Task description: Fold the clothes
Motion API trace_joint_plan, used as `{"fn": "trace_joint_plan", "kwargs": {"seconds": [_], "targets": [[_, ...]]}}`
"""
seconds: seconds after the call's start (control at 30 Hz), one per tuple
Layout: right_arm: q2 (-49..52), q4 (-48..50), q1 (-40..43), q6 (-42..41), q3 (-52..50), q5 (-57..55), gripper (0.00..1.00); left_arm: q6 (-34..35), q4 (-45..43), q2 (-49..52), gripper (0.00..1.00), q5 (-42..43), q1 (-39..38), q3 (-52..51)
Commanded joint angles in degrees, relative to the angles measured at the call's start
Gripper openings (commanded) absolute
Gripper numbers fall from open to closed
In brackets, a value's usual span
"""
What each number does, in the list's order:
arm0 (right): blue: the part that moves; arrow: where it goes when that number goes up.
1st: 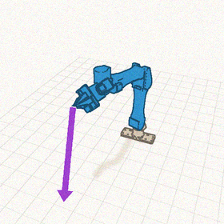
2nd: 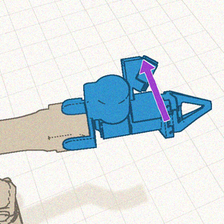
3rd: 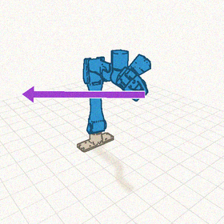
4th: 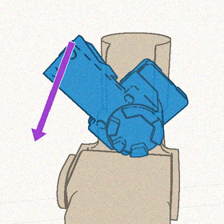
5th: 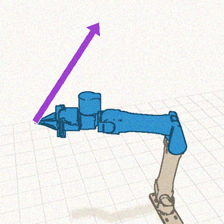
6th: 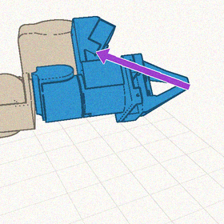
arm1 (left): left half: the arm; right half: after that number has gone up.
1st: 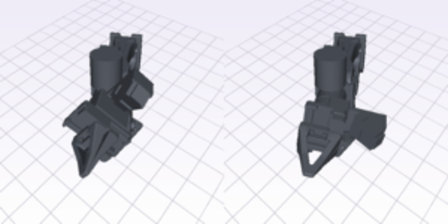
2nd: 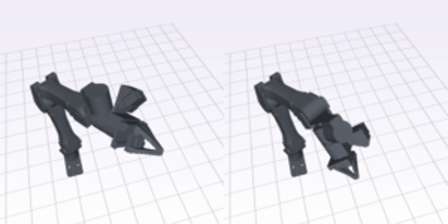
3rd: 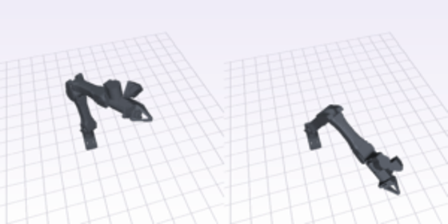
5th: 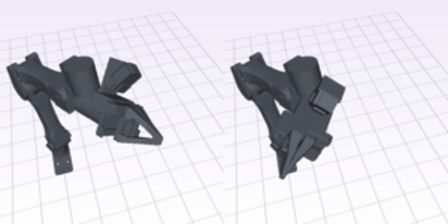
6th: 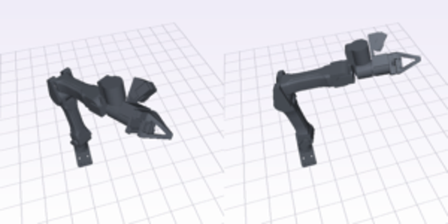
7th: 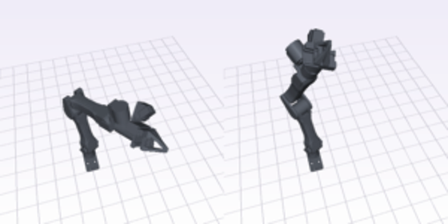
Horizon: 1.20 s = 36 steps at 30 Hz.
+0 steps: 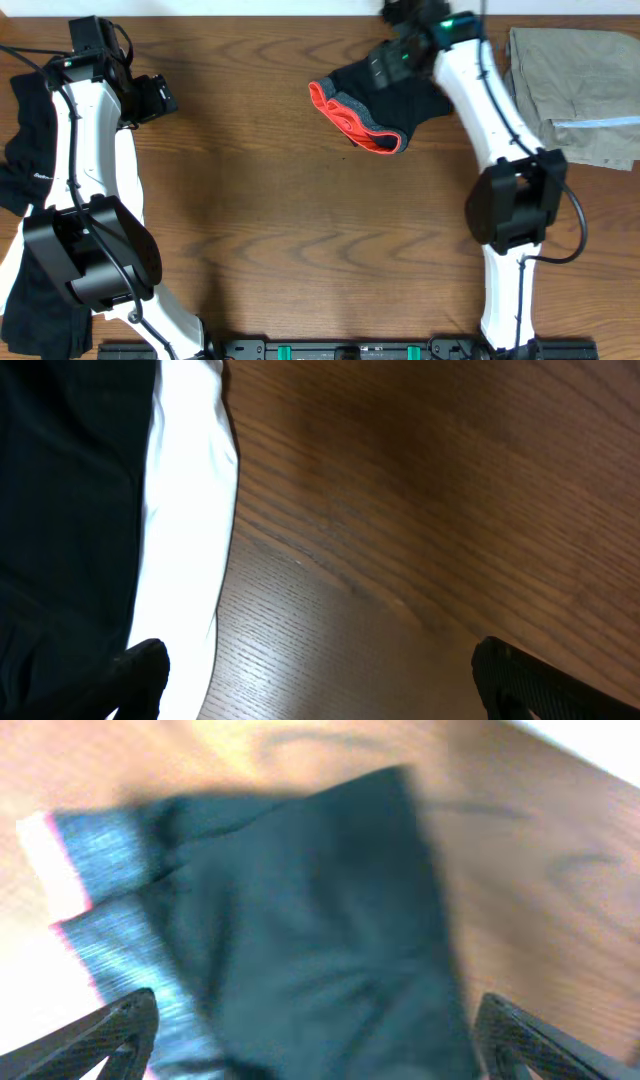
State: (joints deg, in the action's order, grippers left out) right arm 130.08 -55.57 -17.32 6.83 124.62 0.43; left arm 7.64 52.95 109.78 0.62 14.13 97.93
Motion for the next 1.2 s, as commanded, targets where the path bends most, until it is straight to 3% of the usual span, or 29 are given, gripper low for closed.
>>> {"fn": "trace_joint_plan", "kwargs": {"seconds": [0.0, 0.37, 0.83, 1.17], "targets": [[0.1, -1.0, -3.9, 1.8, -1.7, 1.6, 0.99, -0.4, 0.1, -0.7, 0.98, -0.9, 0.1, -0.7], [0.3, 3.1, -12.6, 1.8, -10.1, 1.0, 0.99, -0.4, 0.1, -0.7, 0.98, -0.9, 0.1, -0.7], [0.4, 16.9, -13.4, 1.4, -21.6, -5.4, 0.99, -0.4, 0.1, -0.7, 0.98, -0.9, 0.1, -0.7], [1.5, 23.4, -13.0, 1.3, -23.4, -8.2, 0.90, -0.4, 0.3, -0.7, 0.98, -0.9, 0.0, -0.7]]}}
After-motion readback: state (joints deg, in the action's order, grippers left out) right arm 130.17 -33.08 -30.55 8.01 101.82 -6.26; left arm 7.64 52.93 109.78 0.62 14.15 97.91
